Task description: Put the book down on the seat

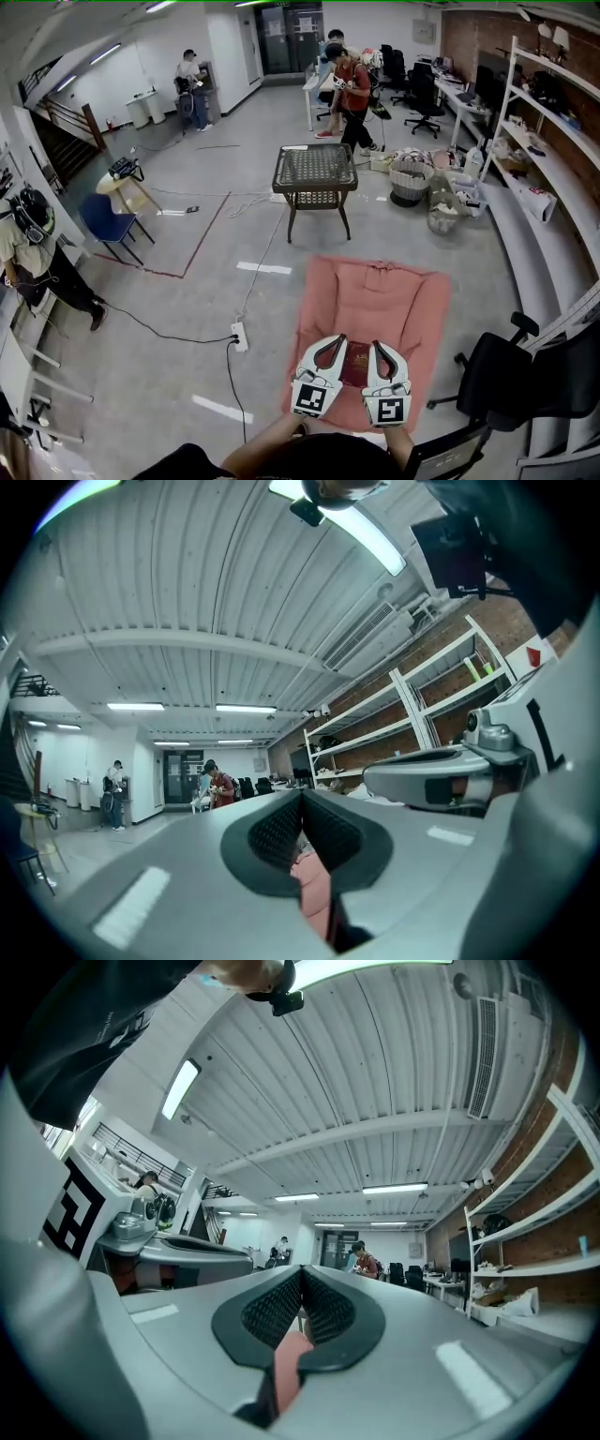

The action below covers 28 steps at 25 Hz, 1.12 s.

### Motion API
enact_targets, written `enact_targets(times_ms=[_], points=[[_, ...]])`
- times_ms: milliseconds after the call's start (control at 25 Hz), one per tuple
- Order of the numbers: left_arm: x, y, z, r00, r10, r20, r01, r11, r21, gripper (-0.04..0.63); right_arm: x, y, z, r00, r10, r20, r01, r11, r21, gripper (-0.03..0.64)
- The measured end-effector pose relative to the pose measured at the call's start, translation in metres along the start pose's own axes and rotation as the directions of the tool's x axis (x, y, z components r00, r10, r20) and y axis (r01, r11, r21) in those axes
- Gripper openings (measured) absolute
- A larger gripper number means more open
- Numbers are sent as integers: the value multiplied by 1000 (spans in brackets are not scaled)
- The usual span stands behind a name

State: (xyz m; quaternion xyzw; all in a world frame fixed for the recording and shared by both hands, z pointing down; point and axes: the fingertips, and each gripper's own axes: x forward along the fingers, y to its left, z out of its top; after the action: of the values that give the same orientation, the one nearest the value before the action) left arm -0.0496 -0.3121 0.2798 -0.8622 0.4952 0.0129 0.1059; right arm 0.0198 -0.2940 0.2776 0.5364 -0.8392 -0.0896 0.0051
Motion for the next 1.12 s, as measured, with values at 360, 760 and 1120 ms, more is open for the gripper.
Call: enact_targets(times_ms=[360, 760, 1120], points=[[-5, 0, -15, 999, 18, -28, -18, 1000, -7, 2, -3, 8, -14, 1000, 1, -24, 0, 1000, 25, 11], [-11, -3, -24, 999, 21, -50, -21, 1000, -7, 2, -5, 13, -30, 1000, 7, -29, -6, 999, 45, 11], [-14, -2, -26, 998, 27, -64, -27, 1000, -8, 3, -1, 22, -27, 997, 44, -59, -44, 999, 12, 9]])
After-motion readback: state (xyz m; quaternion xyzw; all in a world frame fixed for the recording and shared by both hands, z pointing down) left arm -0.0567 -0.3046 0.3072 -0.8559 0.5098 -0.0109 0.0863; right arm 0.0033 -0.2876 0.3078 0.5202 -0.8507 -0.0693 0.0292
